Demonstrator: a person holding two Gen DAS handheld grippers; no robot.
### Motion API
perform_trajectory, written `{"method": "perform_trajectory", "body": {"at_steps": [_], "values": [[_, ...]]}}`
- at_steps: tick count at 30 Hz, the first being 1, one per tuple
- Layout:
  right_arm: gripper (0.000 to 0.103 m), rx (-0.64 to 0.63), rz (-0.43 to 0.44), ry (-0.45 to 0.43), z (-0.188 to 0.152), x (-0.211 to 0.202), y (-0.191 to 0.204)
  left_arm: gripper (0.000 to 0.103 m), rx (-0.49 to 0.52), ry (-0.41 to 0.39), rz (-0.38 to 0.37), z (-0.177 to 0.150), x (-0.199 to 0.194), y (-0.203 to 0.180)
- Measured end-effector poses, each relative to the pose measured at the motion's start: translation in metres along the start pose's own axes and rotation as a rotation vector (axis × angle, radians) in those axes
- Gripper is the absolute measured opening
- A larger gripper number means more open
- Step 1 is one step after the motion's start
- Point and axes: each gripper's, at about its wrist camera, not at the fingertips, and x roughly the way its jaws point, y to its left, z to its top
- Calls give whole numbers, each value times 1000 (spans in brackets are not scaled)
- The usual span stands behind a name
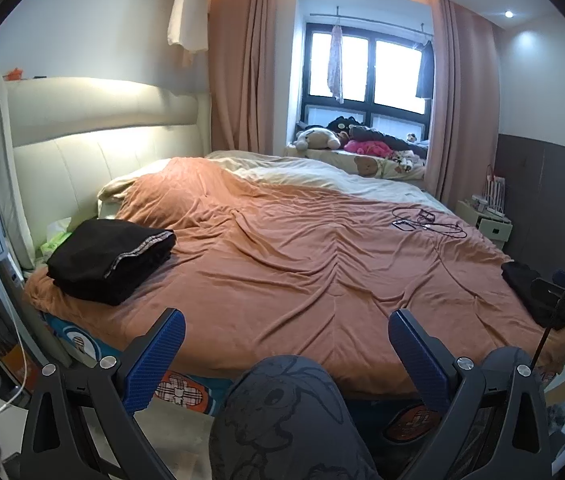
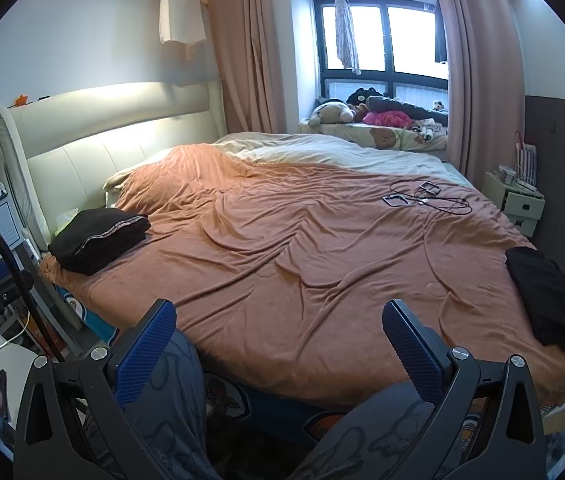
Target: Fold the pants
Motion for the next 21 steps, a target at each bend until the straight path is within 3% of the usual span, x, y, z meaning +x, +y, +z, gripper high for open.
{"method": "perform_trajectory", "body": {"at_steps": [21], "values": [[103, -5, -4, 2, 2, -4, -1, 103, 12, -23, -15, 4, -16, -7]]}}
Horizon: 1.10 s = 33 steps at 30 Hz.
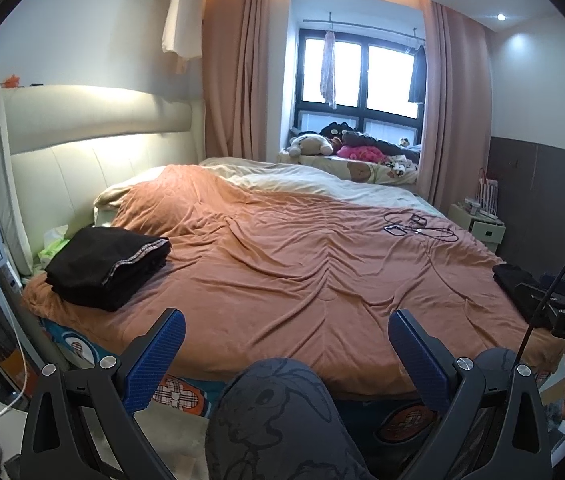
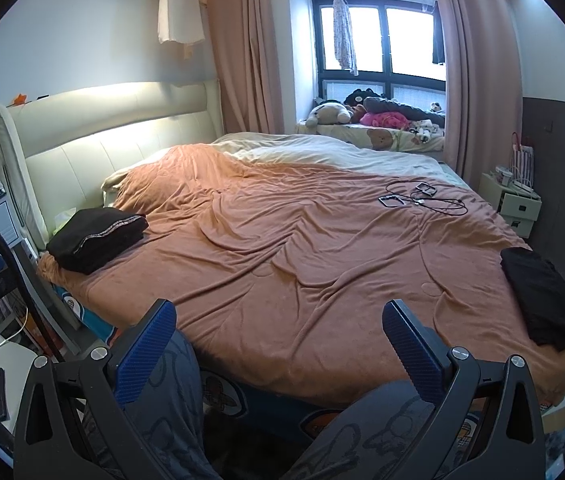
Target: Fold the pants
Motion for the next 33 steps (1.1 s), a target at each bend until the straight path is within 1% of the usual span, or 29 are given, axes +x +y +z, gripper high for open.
{"method": "perform_trajectory", "body": {"at_steps": [10, 13, 25, 33], "values": [[103, 2, 8, 4, -1, 1, -1, 103, 0, 0, 7, 0, -2, 0], [103, 4, 24, 7, -1, 1, -2, 103, -2, 2, 7, -1, -1, 1], [103, -2, 17, 8, -1, -1, -1, 103, -3, 1, 10, -2, 0, 2], [103, -5, 19, 5, -3, -1, -1, 103, -23, 2, 16, -3, 0, 7]]}}
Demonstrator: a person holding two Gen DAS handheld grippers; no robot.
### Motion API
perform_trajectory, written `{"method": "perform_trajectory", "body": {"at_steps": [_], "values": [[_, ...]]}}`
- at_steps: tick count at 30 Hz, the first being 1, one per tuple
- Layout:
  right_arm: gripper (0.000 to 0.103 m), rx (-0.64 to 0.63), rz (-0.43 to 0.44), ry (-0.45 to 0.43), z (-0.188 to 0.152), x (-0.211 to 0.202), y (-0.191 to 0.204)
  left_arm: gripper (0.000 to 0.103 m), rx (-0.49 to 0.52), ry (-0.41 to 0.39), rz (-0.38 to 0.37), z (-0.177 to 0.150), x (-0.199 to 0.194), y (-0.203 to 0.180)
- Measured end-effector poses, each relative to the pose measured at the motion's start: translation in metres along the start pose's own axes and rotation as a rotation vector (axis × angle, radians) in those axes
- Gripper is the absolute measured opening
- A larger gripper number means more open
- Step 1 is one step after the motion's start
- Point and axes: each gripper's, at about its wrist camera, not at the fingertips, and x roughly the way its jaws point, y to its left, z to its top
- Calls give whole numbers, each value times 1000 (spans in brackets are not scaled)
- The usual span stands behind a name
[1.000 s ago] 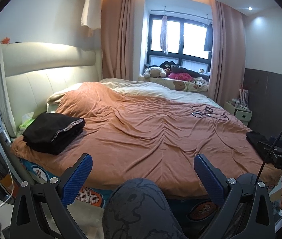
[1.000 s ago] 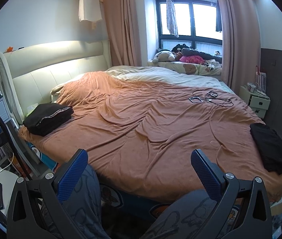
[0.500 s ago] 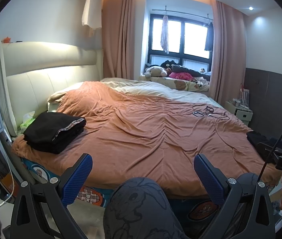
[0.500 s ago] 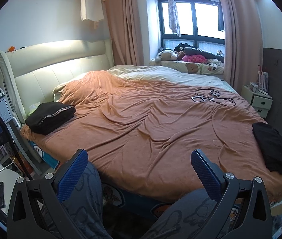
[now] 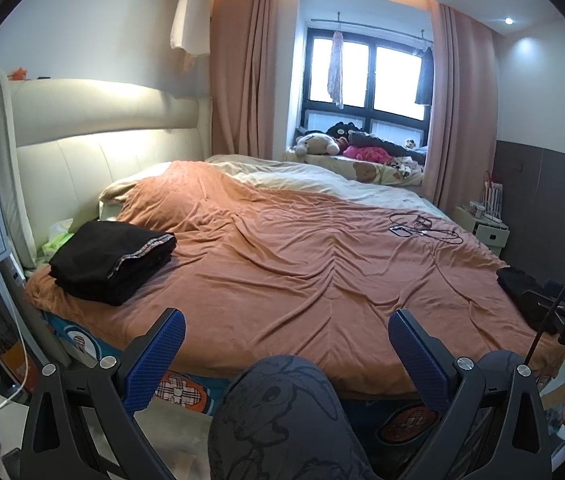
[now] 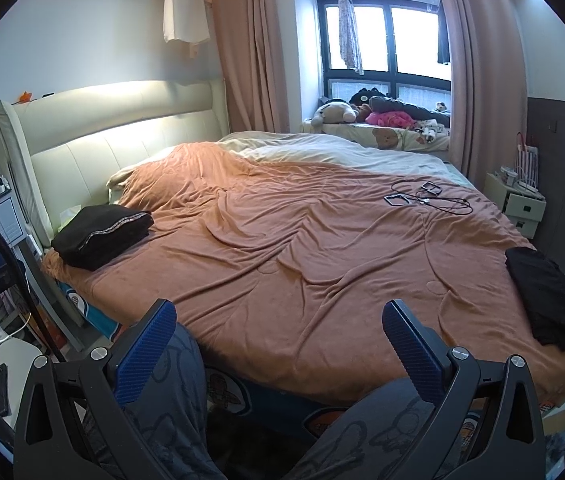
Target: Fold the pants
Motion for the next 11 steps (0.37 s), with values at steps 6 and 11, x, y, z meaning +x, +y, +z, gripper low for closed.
{"method": "perform_trajectory", "body": {"at_steps": [6, 11], "values": [[103, 6, 3, 0, 1, 0, 0, 103, 0, -4, -5, -1, -1, 2], [103, 1, 3, -1, 1, -1, 1, 103, 0, -3, -4, -1, -1, 2]]}}
